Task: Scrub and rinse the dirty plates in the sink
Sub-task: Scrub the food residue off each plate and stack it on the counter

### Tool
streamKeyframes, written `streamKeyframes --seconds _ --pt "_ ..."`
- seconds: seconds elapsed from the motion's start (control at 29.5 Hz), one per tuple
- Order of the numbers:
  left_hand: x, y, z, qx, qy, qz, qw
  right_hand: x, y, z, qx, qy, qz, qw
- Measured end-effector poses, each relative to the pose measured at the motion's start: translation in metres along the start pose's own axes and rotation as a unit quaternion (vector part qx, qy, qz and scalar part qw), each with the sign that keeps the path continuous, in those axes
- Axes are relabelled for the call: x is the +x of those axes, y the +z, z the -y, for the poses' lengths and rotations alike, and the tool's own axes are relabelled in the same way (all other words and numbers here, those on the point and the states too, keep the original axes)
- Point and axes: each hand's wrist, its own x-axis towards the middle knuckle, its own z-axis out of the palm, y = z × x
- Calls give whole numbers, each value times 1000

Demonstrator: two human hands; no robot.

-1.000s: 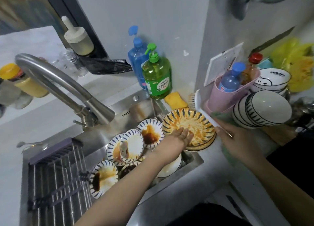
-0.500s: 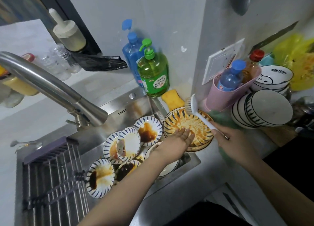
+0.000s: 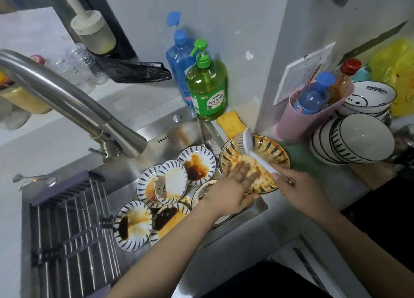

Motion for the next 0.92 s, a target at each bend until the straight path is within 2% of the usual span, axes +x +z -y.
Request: streamKeyframes --seconds 0.1,0.17,0.34,0.44,0.48,0.51,0.54,0.65,0.68,0.71,0.75,0.78,0.88,0.92 --pt "-22 -2 11 -115 -33 -136 983 0 12 10 10 -1 11 1000" --pt "-39 -3 20 -185 -107 -195 957 -2 24 17 12 -11 18 1000" --pt "-72 8 54 -269 -276 -218 896 -5 64 37 -12 -31 57 998" --pt "-79 24 77 -346 -368 -206 838 -6 85 45 0 -36 70 997" --pt "-81 32 87 -395 -400 -193 804 -6 94 45 -2 -36 78 996" --pt "-80 40 96 -457 -431 -182 756 -5 102 44 -9 -35 82 996" --pt "-81 48 105 -520 -464 -174 695 -2 112 42 -16 -31 84 996" --pt "-81 68 130 -656 -566 -152 476 6 142 37 -23 -15 91 995" --pt "-80 77 139 -675 -586 -151 423 11 152 35 -21 0 92 996" --pt "-81 81 141 -683 -600 -158 385 10 154 36 -15 8 94 995" --pt "-80 91 150 -688 -612 -162 353 14 162 35 -11 23 103 994" --pt "-80 100 156 -694 -614 -160 340 18 169 34 -11 35 106 994" --pt "-78 123 168 -710 -601 -138 341 26 182 33 -20 41 108 993" --pt "-77 131 173 -720 -601 -139 319 29 185 32 -20 46 108 993"
